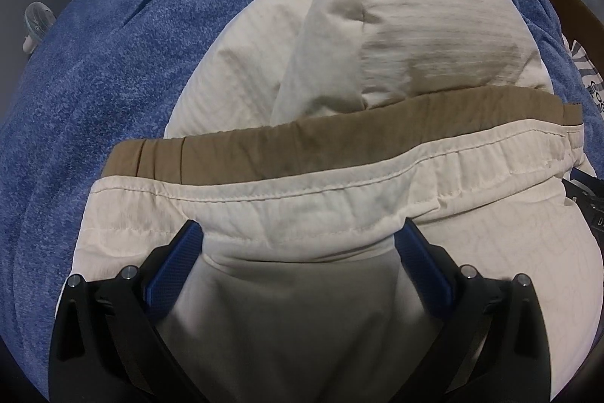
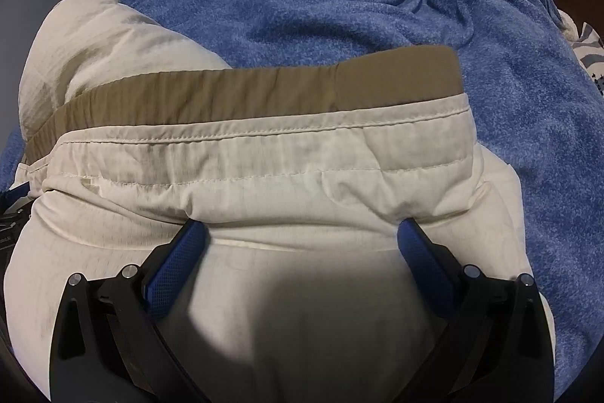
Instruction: Fold large clothes
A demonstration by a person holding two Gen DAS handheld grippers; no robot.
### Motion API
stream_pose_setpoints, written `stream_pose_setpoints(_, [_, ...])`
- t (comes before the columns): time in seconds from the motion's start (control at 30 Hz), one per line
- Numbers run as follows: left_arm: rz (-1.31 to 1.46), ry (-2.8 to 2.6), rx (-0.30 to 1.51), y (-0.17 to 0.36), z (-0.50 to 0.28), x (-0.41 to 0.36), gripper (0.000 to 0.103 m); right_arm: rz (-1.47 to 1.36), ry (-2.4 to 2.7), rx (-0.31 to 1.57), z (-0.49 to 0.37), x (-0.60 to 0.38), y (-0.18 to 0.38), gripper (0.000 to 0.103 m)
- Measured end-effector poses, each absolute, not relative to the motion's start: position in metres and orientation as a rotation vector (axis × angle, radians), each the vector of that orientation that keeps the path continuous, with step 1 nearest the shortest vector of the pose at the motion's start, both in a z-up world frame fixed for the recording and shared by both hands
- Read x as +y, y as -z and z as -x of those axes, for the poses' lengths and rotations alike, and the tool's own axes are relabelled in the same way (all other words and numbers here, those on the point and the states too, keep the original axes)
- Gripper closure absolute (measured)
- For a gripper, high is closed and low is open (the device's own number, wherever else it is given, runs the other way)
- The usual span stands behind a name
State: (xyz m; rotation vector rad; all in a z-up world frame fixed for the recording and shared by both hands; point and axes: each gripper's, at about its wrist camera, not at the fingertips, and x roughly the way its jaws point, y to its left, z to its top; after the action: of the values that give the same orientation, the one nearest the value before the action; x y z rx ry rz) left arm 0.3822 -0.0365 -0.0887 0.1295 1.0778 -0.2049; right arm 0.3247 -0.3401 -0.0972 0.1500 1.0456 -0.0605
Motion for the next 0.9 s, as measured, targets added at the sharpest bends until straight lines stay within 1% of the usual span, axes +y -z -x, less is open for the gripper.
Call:
stream_pose_setpoints(0.37, [-0.112,0.209,1.059,0.092,-0.383,-0.035,0.006,-0.152,0.060,1.030,-0.325,-0.340,0.099,0.006])
stream_pose_setpoints(0.53, [-0.092,0.205,0.986,0.087,-0.367,-0.030,0.006,-0.148,0.066,0.989,-0.318,-0.338,0.096,0.005])
stream_pose_setpoints(0.6, [-0.123,0.182,0.962,0.076,-0.351,-0.031,0.006,-0.135,0.072,0.959,-0.309,-0.335,0.089,0.007])
stream_pose_setpoints(0.63, [-0.132,0.179,0.951,0.069,-0.338,-0.028,0.006,-0.127,0.069,0.951,-0.301,-0.334,0.081,0.009])
stream_pose_setpoints(0.67, [-0.129,0.181,0.934,0.062,-0.328,-0.024,0.007,-0.135,0.063,0.926,-0.289,-0.333,0.071,0.014])
stream_pose_setpoints(0.77, [-0.130,0.242,0.890,0.043,-0.276,-0.006,0.007,-0.127,-0.014,0.862,-0.248,-0.331,0.047,0.014])
stream_pose_setpoints(0.83, [-0.155,0.280,0.925,0.045,-0.241,0.007,0.006,-0.060,-0.060,0.848,-0.216,-0.327,0.040,0.013])
stream_pose_setpoints(0.9, [-0.168,0.288,0.964,0.053,-0.217,0.019,0.006,-0.014,-0.076,0.878,-0.190,-0.330,0.045,0.013])
